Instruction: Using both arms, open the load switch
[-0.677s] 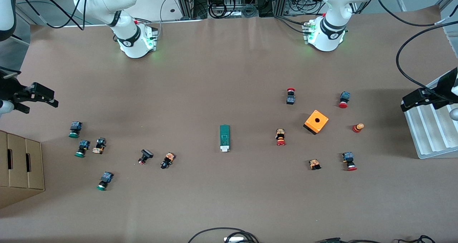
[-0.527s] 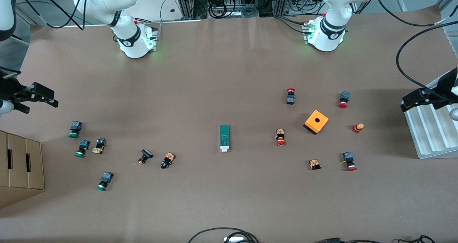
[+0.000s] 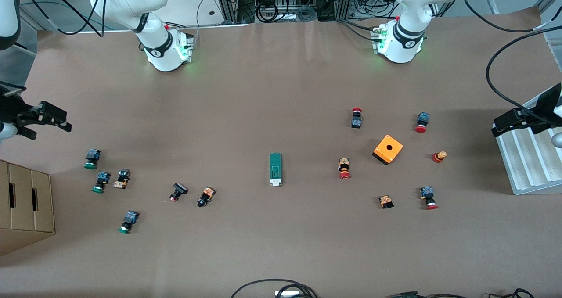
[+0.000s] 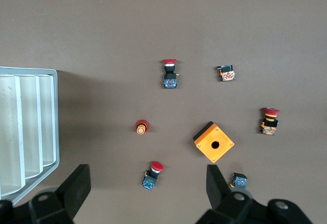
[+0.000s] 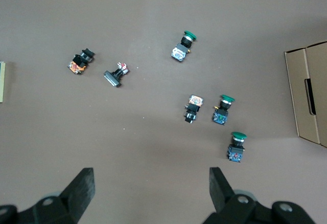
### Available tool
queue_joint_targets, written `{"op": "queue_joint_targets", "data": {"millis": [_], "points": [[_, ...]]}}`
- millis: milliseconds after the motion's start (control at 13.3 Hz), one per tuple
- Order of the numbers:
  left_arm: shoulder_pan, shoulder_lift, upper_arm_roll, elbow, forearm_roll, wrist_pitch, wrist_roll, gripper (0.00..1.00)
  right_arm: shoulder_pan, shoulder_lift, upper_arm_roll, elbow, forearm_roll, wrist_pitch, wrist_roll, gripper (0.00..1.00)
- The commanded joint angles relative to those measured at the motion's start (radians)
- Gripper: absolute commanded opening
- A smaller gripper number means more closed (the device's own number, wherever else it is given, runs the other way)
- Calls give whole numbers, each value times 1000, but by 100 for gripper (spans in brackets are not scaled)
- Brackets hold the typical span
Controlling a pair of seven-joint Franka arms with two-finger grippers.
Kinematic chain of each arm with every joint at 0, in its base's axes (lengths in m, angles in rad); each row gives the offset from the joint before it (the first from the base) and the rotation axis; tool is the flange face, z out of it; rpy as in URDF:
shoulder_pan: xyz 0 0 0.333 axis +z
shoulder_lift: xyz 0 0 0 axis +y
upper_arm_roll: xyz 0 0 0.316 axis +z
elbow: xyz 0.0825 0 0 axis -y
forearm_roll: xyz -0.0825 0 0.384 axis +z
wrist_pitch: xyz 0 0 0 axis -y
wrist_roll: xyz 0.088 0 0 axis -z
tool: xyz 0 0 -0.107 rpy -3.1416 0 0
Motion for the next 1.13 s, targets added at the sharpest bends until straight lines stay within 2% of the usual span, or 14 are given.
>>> {"op": "queue_joint_targets", "data": {"millis": [0, 828, 1054], "points": [[-3, 0, 0, 12, 4, -11, 11, 100, 17, -1, -1, -15, -24, -5, -4, 100], [-11, 15, -6, 27, -3, -2, 8, 100, 11, 4, -5, -7, -24, -3, -6, 100], [-11, 23, -76, 29, -1, -2, 5, 100, 11, 4, -5, -7, -24, -1, -4, 100]]}}
